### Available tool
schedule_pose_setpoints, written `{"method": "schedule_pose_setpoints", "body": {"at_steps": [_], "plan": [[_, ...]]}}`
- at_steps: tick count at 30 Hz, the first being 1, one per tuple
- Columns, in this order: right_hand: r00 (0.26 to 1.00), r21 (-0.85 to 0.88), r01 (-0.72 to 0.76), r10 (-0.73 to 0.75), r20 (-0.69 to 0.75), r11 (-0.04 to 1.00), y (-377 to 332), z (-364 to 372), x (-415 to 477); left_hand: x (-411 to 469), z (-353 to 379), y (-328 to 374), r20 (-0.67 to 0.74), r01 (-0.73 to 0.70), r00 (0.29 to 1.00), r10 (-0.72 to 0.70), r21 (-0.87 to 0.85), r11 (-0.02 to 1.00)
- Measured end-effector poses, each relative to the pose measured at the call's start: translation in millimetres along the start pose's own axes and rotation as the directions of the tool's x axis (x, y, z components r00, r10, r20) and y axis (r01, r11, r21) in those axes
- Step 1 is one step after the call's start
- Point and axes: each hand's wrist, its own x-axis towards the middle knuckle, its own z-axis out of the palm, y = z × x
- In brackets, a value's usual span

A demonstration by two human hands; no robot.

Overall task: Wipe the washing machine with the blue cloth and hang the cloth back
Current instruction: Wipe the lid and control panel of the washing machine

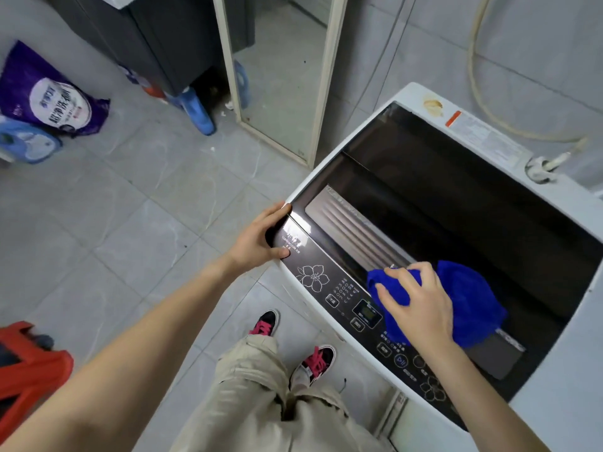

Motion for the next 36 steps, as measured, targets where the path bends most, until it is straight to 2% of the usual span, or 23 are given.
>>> {"method": "schedule_pose_setpoints", "body": {"at_steps": [4,8,10,13,14,16,18,20,25,28,30,32,34,36], "plan": [[0.989,-0.045,-0.030,0.023,-0.146,0.999,-52.9,25.5,64.4,2.9,-0.3,-1.9,-0.012,0.002,1.000,-0.003,-0.086,0.996],[0.986,-0.039,-0.051,0.044,-0.160,0.998,-113.4,43.9,131.7,3.7,-3.3,-1.2,0.031,-0.004,0.999,0.008,-0.115,0.993],[0.991,-0.036,-0.046,0.041,-0.130,0.998,-118.6,44.1,123.4,4.5,-10.6,-2.9,0.065,-0.033,0.997,0.039,-0.092,0.995],[0.996,-0.056,0.036,-0.040,-0.074,0.998,-95.7,40.6,62.9,10.4,-27.0,-9.6,0.141,-0.103,0.985,0.103,-0.010,0.995],[0.996,-0.057,0.011,-0.016,-0.088,0.998,-83.2,37.6,42.7,12.3,-30.5,-10.0,0.167,-0.101,0.981,0.104,-0.026,0.995],[0.966,-0.037,-0.183,0.173,-0.193,0.982,-63.6,30.2,27.0,13.8,-33.1,-8.4,0.190,-0.072,0.978,0.087,-0.084,0.994],[0.875,-0.015,-0.390,0.365,-0.318,0.921,-65.9,30.8,44.4,13.5,-32.8,-9.3,0.190,-0.064,0.978,0.087,-0.124,0.990],[0.818,0.033,-0.463,0.441,-0.369,0.886,-91.6,40.1,75.4,14.0,-32.5,-14.0,0.198,-0.084,0.974,0.110,-0.135,0.987],[0.901,0.037,-0.349,0.346,-0.262,0.937,-166.3,76.4,98.7,17.3,-38.9,-18.8,0.221,-0.130,0.964,0.150,-0.101,0.986],[0.932,0.069,-0.276,0.284,-0.227,0.959,-162.3,78.0,70.3,19.7,-43.0,-19.9,0.248,-0.161,0.953,0.174,-0.072,0.984],[0.923,0.083,-0.297,0.308,-0.229,0.951,-152.9,74.2,54.5,21.2,-43.6,-21.7,0.255,-0.168,0.950,0.178,-0.061,0.984],[0.874,0.160,-0.390,0.419,-0.246,0.907,-151.7,69.3,54.7,21.5,-44.1,-23.0,0.253,-0.167,0.951,0.177,-0.063,0.984],[0.761,0.374,-0.482,0.590,-0.269,0.792,-158.1,63.8,71.8,21.9,-44.6,-25.3,0.253,-0.170,0.950,0.182,-0.066,0.983],[0.646,0.628,-0.406,0.695,-0.317,0.664,-167.2,52.3,96.3,22.8,-44.8,-27.4,0.253,-0.176,0.949,0.188,-0.070,0.982]]}}
